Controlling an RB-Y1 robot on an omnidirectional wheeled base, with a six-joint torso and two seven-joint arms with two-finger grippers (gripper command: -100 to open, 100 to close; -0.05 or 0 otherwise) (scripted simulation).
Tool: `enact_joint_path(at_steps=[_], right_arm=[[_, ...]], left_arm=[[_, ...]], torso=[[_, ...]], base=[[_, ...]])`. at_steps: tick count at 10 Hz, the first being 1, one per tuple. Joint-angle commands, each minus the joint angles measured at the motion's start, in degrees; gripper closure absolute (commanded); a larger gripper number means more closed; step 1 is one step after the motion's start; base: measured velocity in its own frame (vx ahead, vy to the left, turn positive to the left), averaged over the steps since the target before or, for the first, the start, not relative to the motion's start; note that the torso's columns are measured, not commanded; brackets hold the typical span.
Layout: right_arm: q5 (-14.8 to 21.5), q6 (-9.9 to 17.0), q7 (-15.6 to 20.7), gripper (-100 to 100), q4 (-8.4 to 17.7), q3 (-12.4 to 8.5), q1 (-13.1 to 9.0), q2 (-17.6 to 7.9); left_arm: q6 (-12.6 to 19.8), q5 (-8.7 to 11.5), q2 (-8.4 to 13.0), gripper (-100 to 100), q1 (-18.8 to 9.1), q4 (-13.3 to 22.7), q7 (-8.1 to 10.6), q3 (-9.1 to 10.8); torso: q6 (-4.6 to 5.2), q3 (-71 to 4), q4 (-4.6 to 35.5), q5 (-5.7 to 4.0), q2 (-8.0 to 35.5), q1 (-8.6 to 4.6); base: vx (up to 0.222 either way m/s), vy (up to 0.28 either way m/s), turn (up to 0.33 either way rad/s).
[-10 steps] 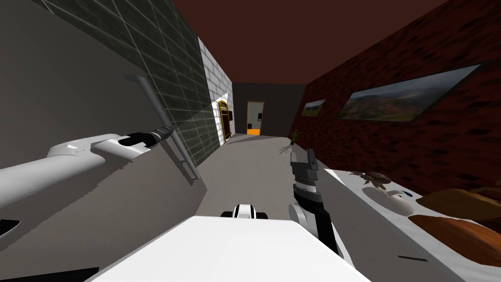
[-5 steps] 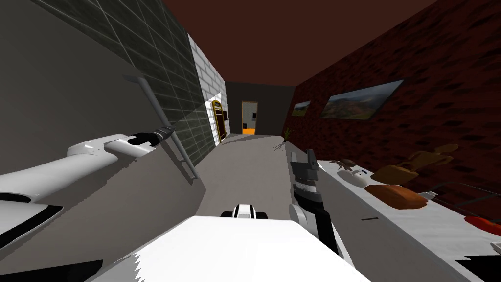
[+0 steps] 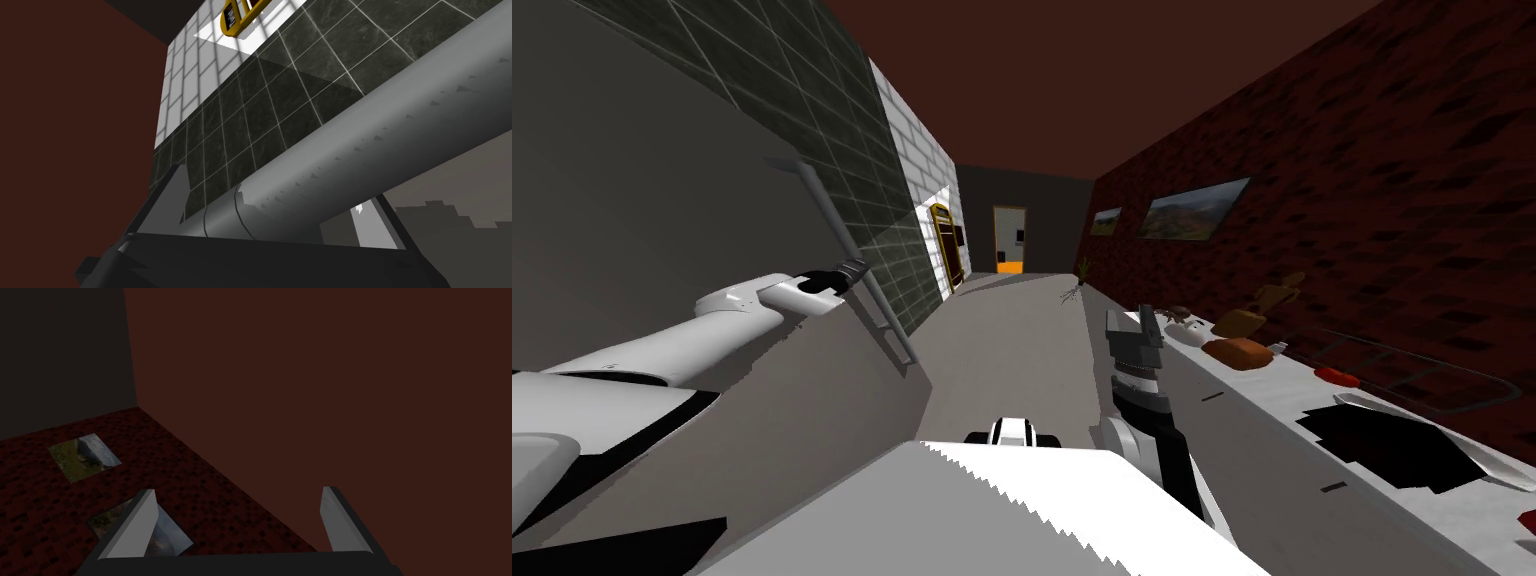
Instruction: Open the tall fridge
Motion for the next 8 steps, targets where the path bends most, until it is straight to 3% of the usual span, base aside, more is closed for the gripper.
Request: enact_joint_path(at_steps=[1,2,3,4,5,6,7,8], right_arm=[[0.0,0.0,0.0,0,0.01,0.0,0.0,0.0],[0.0,0.0,0.0,0,0.0,0.0,0.02,0.01],[0.0,-0.01,0.0,0,-0.01,0.0,0.05,0.01],[0.0,0.0,0.0,0,0.0,0.0,0.01,0.0],[0.0,0.01,0.0,0,0.01,0.0,-0.01,0.0],[0.0,0.0,0.0,0,0.0,0.0,0.02,0.01],[0.0,-0.01,0.0,0,-0.01,0.0,0.05,0.01],[0.0,0.0,0.0,0,0.0,0.0,0.0,0.0]], left_arm=[[0.95,-3.25,-2.45,100,-4.82,4.61,0.58,-0.11],[0.95,-3.25,-2.45,100,-6.03,5.14,0.58,-0.11],[3.06,-6.47,-5.36,100,-7.91,7.19,0.76,-0.95],[3.06,-8.18,-6.41,100,-9.36,8.4,0.76,-0.95],[3.06,-8.31,-6.55,100,-12.1,10.64,0.76,-0.95],[3.06,-8.31,-6.55,100,-12.62,10.64,0.76,-0.95],[5.17,-11.53,-9.23,100,-14.11,12.18,0.94,-1.79],[5.17,-13.34,-10.63,100,-16.85,15.44,0.94,-1.79]], torso=[[-0.01,0.02,-0.14,0.17,-0.08,-0.1],[-0.49,-0.01,-0.06,0.13,-0.23,-0.31],[-0.61,0.01,0.08,0.02,-0.22,-0.45],[0.06,0.1,-0.15,0.14,0.08,-0.38],[0.16,0.01,-0.28,0.2,-0.06,-0.32],[-0.34,-0.1,-0.1,0.11,-0.34,-0.35],[-0.6,-0.09,0.06,0.03,-0.34,-0.37],[0.26,-0.03,-0.25,0.2,-0.07,-0.31]], base=[[-0.184,0.056,-0.157],[-0.049,-0.001,-0.005],[-0.175,0.056,-0.263],[-0.292,0.091,-0.387],[-0.201,0.033,-0.195],[-0.055,-0.008,0.014],[-0.201,0.037,-0.334],[-0.275,0.055,-0.379]])
